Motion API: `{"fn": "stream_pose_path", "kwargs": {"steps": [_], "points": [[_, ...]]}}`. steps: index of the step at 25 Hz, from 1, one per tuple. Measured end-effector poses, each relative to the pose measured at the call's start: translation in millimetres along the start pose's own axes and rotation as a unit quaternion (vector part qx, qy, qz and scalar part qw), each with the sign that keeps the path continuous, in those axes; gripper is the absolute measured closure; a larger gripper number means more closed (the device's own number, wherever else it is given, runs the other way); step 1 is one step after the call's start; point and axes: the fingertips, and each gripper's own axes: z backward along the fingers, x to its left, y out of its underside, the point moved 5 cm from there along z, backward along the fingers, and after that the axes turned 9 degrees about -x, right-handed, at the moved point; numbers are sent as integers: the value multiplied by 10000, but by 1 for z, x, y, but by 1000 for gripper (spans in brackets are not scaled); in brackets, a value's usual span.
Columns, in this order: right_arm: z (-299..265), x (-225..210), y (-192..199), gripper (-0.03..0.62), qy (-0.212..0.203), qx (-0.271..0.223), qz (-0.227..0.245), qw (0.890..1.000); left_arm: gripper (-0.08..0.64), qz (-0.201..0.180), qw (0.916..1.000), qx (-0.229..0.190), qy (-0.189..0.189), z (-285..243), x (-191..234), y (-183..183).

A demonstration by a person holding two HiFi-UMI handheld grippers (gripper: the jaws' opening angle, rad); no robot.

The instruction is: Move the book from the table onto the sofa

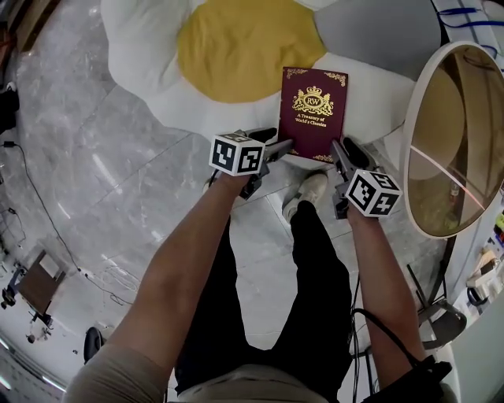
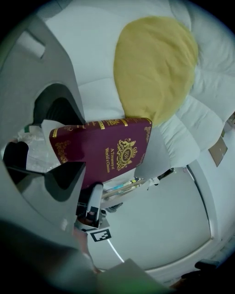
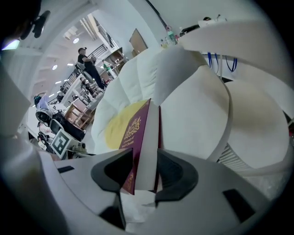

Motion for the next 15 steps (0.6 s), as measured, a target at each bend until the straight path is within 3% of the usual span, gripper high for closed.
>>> {"fn": "stream_pose_path", "kwargs": {"steps": [7, 12, 15], "points": [[54, 39, -30, 435, 15, 6, 132, 9999, 319, -292, 9993, 233, 22, 59, -56, -17], [108, 103, -49, 545, -296, 155, 463, 9984, 319, -660, 9970, 315, 272, 118, -120, -36], [141, 142, -58, 568, -401, 233, 783, 9958, 321, -947, 9938, 344, 471, 154, -159, -48]]}}
